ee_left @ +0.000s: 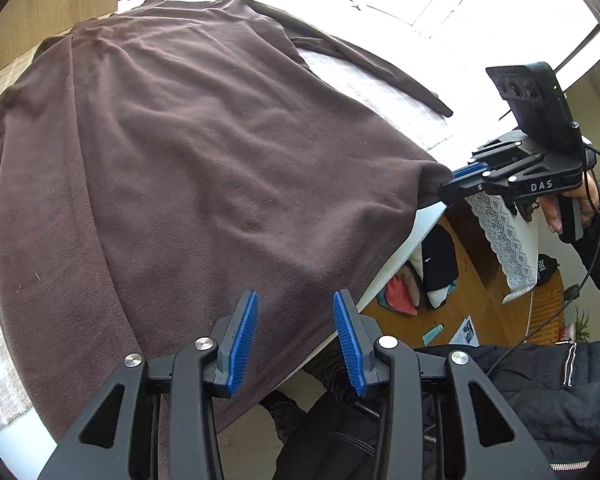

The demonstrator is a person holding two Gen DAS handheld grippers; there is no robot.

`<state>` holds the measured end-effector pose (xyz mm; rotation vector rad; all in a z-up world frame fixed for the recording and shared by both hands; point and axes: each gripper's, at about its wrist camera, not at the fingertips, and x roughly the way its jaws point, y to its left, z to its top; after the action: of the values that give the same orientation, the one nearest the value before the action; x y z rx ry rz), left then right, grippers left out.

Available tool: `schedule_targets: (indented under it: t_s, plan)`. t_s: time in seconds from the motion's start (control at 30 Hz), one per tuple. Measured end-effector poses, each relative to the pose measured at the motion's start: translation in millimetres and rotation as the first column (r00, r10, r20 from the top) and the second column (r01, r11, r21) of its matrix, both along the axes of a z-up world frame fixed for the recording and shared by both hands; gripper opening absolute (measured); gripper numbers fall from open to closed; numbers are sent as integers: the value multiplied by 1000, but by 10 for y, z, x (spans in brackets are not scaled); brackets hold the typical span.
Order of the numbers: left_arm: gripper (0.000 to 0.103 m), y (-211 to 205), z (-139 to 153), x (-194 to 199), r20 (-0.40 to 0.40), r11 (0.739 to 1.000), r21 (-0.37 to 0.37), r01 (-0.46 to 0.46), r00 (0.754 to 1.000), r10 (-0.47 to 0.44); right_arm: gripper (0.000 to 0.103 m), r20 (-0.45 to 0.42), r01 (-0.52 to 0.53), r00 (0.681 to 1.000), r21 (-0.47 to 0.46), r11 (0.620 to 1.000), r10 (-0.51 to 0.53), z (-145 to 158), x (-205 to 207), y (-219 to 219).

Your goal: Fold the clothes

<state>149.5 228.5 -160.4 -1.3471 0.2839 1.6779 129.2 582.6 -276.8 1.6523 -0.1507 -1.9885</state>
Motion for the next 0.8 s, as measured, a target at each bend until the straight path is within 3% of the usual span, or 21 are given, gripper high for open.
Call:
schedule_targets:
  t_s: [0.13,0.23,0.27,0.37,0.43,0.5,0.63,0.7,0.8]
  plan:
    - [39,201,52,-11,-17,998,30,61,998,-61,10,5,65,998,-120,991,-65,491,285,-158]
    - [39,325,-1,-70,-37,997,9,75,997,-74,10,89,169,984,-238,956,-151,410,311,-72]
    - [39,344,-19,-95,-39,997,2,76,996,-76,10,112,190,979,-234,953,-168,337,301,-58]
    - [39,316,-28,-154,-61,997,-24,67,996,-68,10,124,157,978,75,985,-165,110,326,-29]
    - [39,266,-10,-177,-39,997,-10,70,997,-70,12,108,101,986,227,969,-128,-92,382,-53]
    - [40,245,28,-163,-27,997,11,82,996,-81,14,76,71,992,310,948,-99,-90,469,-125]
    - [42,370,-94,-25,-32,990,-24,142,989,-143,43,-62,113,993,264,958,-100,213,456,-248]
    - [42,439,-212,84,-21,982,-62,179,983,-181,45,-120,93,990,221,971,-67,277,358,-460]
    - [47,417,-247,240,-51,974,-82,213,975,-218,45,-106,35,994,190,981,-15,124,158,-561]
